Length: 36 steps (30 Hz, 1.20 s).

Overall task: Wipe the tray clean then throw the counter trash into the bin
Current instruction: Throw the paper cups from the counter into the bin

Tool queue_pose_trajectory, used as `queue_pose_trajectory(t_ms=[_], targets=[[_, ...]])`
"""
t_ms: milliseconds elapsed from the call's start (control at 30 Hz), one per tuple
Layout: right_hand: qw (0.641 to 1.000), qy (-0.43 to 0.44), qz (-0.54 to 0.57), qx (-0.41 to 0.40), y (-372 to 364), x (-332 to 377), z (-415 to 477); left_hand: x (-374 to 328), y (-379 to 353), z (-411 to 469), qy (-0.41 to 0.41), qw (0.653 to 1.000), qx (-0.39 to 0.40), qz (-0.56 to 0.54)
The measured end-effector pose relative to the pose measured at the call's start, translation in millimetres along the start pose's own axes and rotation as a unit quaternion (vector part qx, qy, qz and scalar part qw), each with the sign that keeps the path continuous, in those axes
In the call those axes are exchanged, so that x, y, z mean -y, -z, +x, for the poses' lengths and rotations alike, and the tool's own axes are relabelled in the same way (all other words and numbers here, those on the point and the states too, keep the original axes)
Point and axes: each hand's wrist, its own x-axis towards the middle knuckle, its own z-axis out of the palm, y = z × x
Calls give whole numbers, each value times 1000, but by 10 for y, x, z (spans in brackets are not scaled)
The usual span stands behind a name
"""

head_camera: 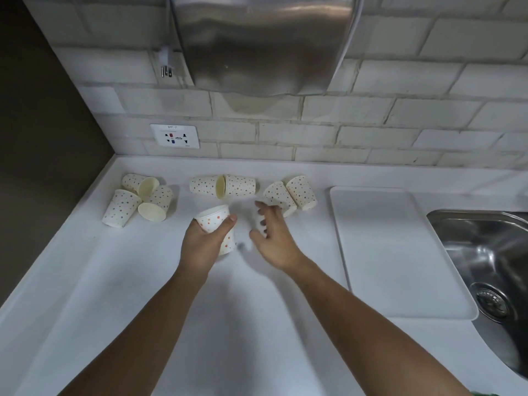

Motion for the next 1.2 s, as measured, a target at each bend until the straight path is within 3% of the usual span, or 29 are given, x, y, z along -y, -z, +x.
queue_pose_trajectory(t_ms=[133, 267, 333, 467, 667, 800, 933, 1067, 1200], targets=[[980, -54, -149, -122, 246, -294, 439, 38, 73, 53, 18, 1000, -8, -4], [951, -121, -231, -164, 476, -409, 696, 61, 75, 56, 25, 1000, -17, 4], [943, -105, -256, -182, 524, -417, 773, 88, 73, 65, 24, 999, -20, 10], [949, -47, -295, -100, 447, -364, 906, 122, 74, 81, 37, 999, -25, 20], [883, -5, -467, 43, 215, -354, 904, 155, 161, 29, 48, 998, -32, 21], [896, -23, -440, 55, 153, -306, 777, 104, 239, -164, 35, 998, -48, 11], [939, -46, -334, 65, 87, -363, 489, 97, 284, -392, 24, 998, -55, -10], [995, -43, -95, -1, 24, -277, 92, 157, 364, -599, 24, 997, -70, -9], [989, -82, 119, -15, -28, 86, -432, 224, 531, -863, 22, 996, -90, -6]])
